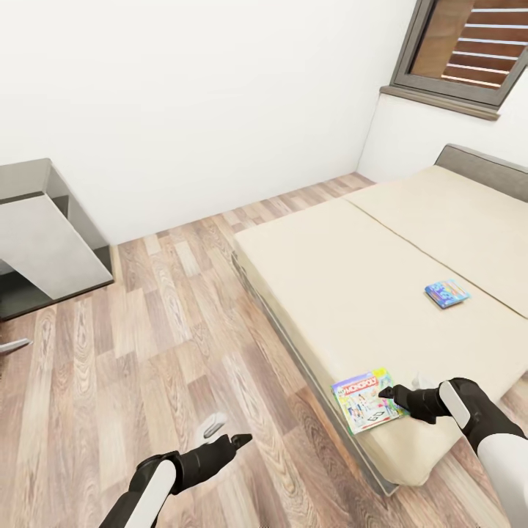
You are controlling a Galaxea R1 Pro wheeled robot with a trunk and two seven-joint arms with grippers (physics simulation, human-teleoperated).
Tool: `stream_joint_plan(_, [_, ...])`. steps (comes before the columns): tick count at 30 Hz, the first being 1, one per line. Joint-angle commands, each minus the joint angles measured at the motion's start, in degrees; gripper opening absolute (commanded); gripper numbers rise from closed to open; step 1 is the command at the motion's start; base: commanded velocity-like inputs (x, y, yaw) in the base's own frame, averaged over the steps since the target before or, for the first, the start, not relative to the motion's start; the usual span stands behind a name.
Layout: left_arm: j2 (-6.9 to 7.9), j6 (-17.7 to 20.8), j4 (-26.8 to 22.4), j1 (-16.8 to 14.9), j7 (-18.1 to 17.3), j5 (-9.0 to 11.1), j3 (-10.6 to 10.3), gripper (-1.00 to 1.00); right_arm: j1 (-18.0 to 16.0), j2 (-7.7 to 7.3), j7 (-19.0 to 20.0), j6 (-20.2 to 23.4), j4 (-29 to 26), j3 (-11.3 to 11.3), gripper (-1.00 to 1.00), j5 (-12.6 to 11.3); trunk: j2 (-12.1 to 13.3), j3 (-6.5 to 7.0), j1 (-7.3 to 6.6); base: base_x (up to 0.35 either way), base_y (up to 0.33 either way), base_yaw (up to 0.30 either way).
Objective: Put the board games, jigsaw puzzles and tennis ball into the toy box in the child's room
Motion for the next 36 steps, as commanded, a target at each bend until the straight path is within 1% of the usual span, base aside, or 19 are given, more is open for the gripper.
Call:
stream_joint_plan(1, [-0.02, 0.2, 0.0, 0.0, -0.1, 0.0, 0.1, 1.0, 0.0, 0.03, 0.5, 0.3, 0.0, -0.3, 1.0, 0.6, 0.0, -0.04, -0.01, -0.079, 0.037, 0.0])
stream_joint_plan(29, [0.02, 0.2, 0.0, 0.0, -0.1, -0.1, 0.1, 1.0, 0.0, -0.01, 0.5, 0.2, 0.0, -0.3, 1.0, 0.6, 0.0, -0.04, -0.01, -0.013, 0.006, 0.0])
stream_joint_plan(34, [0.02, 0.2, 0.0, 0.0, -0.1, -0.1, 0.1, 1.0, 0.0, -0.24, 0.5, 0.1, -0.1, -0.4, 1.0, 0.8, 0.0, -0.04, -0.01, 0.0, 0.0, 0.0])
stream_joint_plan(36, [0.02, 0.2, 0.0, 0.0, -0.3, -0.1, 0.1, 1.0, 0.0, -0.7, 0.5, 0.1, -0.6, -0.5, 1.0, 0.8, 0.0, -0.04, -0.01, 0.0, 0.0, 0.0])
